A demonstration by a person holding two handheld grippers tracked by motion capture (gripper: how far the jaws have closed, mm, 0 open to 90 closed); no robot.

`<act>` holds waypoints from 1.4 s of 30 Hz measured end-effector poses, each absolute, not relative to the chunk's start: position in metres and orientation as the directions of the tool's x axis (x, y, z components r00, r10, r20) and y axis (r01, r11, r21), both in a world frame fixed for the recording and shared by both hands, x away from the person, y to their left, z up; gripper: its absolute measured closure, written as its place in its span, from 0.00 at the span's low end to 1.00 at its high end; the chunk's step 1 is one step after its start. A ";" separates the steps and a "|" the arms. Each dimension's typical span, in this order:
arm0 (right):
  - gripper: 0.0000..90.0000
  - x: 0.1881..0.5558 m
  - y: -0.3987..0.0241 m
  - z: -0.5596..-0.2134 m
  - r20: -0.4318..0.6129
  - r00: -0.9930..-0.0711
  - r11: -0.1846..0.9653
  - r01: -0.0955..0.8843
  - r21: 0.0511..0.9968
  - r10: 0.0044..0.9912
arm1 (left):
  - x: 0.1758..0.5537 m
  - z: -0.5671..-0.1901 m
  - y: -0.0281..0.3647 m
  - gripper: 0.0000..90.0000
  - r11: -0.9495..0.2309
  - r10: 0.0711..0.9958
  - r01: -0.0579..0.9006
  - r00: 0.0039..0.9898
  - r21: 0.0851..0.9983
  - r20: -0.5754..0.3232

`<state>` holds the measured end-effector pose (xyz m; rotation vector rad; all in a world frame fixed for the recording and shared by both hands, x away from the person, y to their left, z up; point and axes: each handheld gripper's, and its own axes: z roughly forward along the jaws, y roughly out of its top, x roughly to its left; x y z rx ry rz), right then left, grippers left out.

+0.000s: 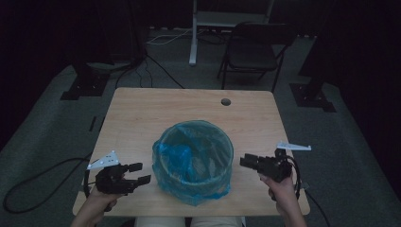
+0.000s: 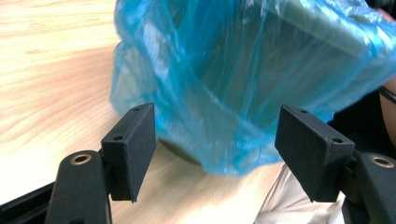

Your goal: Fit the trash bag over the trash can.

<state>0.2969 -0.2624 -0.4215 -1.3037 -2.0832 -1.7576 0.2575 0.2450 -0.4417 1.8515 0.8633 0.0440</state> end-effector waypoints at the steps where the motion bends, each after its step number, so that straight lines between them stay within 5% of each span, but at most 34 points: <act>1: 0.53 0.297 -0.262 -0.421 0.583 -0.622 -0.045 0.663 0.748 0.523 | 0.261 -0.441 0.241 0.33 -0.197 0.573 0.537 0.742 0.820 -0.348; 10: 0.52 0.350 -0.223 -0.388 0.559 -0.652 0.007 0.654 0.757 0.512 | 0.276 -0.435 0.211 0.33 -0.262 0.529 0.492 0.793 0.830 -0.303; 21: 1.00 0.359 -0.215 -0.383 0.465 -0.655 0.070 0.619 0.782 0.596 | 0.279 -0.439 0.207 0.77 -0.246 0.499 0.491 0.803 0.836 -0.325; 30: 1.00 0.364 -0.214 -0.381 0.379 -0.625 0.108 0.599 0.793 0.682 | 0.284 -0.446 0.203 1.00 -0.242 0.526 0.526 0.778 0.816 -0.345; 42: 1.00 0.390 -0.204 -0.440 0.427 -0.549 0.136 0.713 0.688 0.718 | 0.287 -0.458 0.202 1.00 -0.310 0.611 0.545 0.742 0.779 -0.276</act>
